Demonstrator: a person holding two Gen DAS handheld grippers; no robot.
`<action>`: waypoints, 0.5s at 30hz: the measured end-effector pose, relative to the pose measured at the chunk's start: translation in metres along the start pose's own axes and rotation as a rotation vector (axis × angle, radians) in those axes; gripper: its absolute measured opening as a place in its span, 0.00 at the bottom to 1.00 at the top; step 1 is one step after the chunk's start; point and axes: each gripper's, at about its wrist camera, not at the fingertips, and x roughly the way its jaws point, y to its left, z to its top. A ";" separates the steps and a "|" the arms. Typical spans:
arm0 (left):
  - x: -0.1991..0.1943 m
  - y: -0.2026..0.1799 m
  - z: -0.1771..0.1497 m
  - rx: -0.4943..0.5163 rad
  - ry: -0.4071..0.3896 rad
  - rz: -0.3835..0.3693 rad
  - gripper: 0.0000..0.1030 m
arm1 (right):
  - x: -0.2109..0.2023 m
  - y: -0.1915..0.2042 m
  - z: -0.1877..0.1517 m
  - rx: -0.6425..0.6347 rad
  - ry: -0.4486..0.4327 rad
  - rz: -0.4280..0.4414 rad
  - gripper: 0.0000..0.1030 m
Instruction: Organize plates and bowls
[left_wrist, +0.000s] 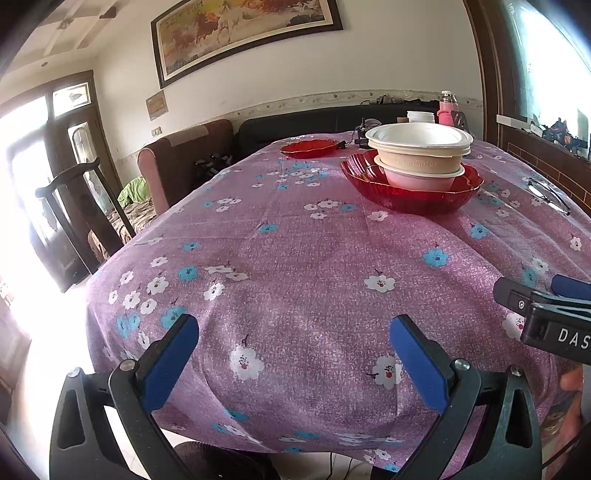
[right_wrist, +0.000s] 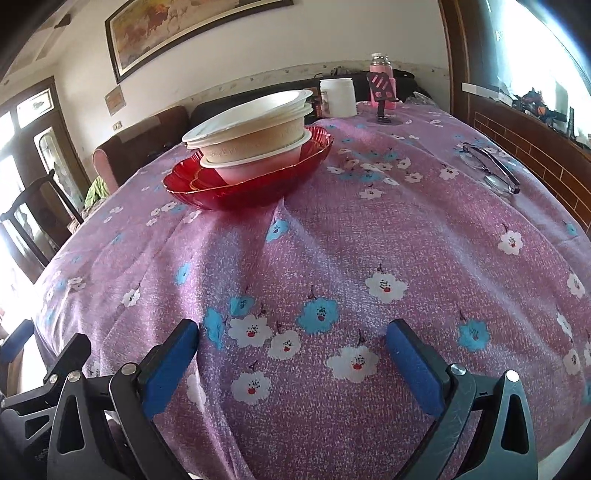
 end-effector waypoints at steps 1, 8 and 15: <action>0.000 0.000 0.000 -0.001 0.001 -0.001 1.00 | 0.000 -0.001 0.001 0.006 0.002 0.004 1.00; 0.000 0.004 0.001 -0.015 0.003 -0.005 1.00 | 0.000 0.000 -0.002 0.007 -0.025 -0.005 1.00; -0.001 0.006 0.002 -0.028 0.003 -0.008 1.00 | -0.001 0.002 -0.005 0.002 -0.051 -0.016 1.00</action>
